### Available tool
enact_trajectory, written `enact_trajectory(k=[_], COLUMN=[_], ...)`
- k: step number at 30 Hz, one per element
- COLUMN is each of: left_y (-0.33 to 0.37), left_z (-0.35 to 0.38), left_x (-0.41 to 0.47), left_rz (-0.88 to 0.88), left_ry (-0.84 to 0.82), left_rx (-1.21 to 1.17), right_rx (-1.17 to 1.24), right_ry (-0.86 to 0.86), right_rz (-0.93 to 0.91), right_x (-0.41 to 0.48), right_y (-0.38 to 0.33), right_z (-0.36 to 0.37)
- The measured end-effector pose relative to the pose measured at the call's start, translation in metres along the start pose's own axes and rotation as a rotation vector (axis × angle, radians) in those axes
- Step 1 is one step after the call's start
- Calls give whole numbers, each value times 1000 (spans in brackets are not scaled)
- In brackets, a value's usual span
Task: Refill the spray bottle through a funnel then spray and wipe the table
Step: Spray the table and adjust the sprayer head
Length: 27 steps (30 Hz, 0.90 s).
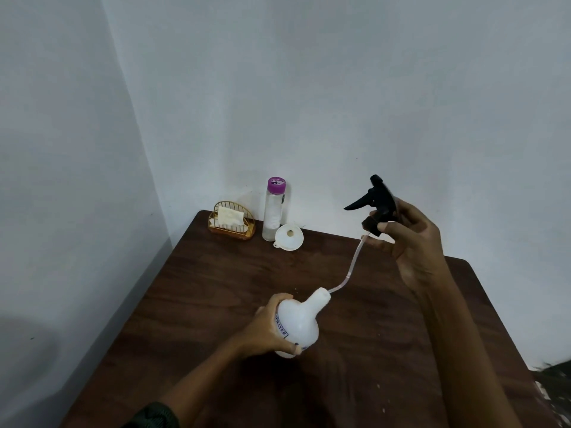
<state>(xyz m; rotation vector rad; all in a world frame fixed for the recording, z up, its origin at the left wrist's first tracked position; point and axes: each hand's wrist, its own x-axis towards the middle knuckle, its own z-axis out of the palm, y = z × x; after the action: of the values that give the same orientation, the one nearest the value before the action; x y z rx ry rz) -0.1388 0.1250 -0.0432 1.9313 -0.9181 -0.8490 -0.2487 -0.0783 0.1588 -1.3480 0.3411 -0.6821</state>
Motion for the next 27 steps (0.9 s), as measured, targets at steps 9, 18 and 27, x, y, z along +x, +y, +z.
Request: enact_trajectory(k=[9,18,27], left_y=[-26,-38,16], left_z=[19,29,-1], left_x=[1,-3,-8], left_rz=[-34,-65,-63], left_ry=[150,234,303], left_rx=[-69,-101,-168], right_rx=[-189,-161,-197], right_ry=[-141,-246,-318], right_rz=[-85,-127,-176], right_x=[-19,-27,-26], right_y=[15,-1,-7], right_z=[25,40,44])
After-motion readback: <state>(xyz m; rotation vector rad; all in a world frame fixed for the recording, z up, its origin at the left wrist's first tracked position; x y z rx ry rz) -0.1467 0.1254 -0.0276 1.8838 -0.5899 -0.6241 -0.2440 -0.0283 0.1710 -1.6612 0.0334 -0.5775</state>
